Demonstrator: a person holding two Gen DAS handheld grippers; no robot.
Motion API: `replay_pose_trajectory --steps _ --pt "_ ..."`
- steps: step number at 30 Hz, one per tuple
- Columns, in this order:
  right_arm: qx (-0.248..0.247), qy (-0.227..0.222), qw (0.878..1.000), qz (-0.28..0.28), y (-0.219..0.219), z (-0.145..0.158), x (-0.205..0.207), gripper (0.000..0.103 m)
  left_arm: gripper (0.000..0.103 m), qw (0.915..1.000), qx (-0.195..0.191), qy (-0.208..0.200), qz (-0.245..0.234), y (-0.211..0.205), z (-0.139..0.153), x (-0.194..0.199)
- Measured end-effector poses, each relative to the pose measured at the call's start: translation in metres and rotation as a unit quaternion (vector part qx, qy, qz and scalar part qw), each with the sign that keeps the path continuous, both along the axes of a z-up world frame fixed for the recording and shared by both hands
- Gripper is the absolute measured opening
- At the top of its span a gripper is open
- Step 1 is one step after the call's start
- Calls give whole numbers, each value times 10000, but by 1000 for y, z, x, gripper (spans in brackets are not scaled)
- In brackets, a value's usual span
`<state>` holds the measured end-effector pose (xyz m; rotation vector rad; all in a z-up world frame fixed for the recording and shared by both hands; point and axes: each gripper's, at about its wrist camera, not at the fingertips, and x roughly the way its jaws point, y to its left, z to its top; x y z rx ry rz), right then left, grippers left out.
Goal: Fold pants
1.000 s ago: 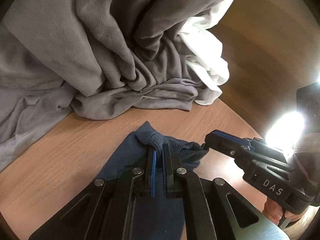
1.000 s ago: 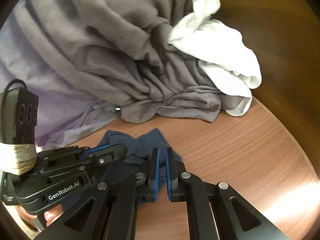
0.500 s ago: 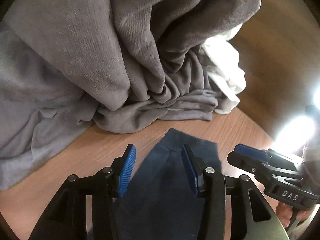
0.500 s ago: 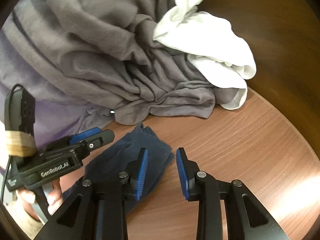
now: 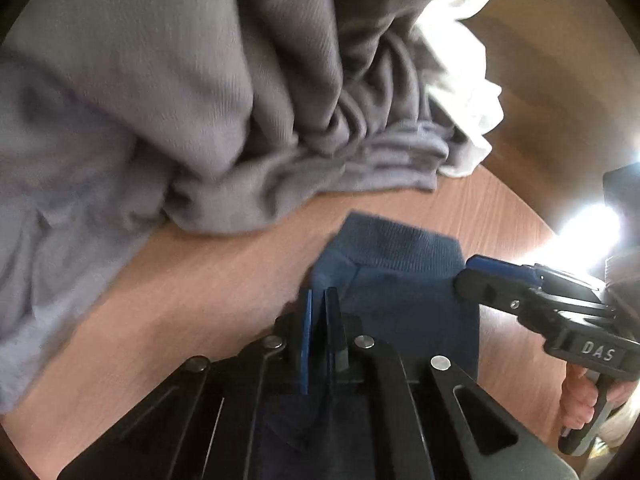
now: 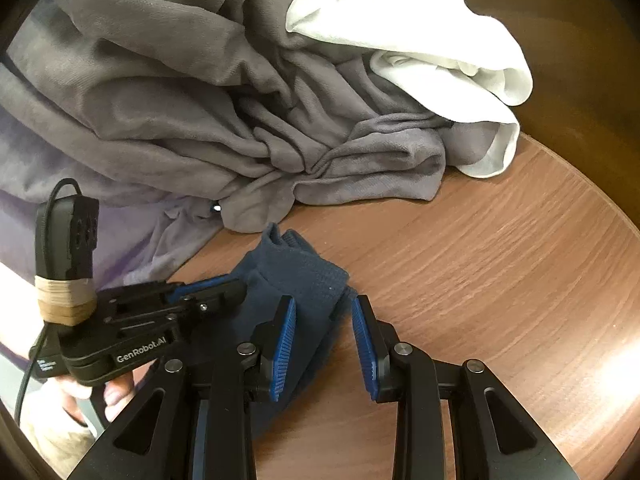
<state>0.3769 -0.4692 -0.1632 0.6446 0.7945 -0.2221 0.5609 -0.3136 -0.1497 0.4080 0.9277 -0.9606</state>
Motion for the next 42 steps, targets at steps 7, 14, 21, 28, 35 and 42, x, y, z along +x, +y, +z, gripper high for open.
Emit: replay_pose_trajectory --steps 7,14,21,28,35,42 --pt "-343 96 9993 -87 5 6 5 31 8 9996 272 -42 -27 -18 -5 17" --pt "-848 380 9952 -305 13 19 14 31 35 9993 -240 -244 167 24 43 18" --pt "-1106 -40 9934 317 45 64 17 31 41 9964 -416 -586 439 87 89 -14" --pt "-1456 -291 9838 1007 86 83 29 41 44 9971 -30 -459 612 141 71 -37" --pt "-1427 100 9846 1002 98 65 40 41 43 9992 336 94 215 157 33 -45" --pt "-1408 516 9831 1051 100 40 43 41 34 9978 397 509 -125 146 5 -39"
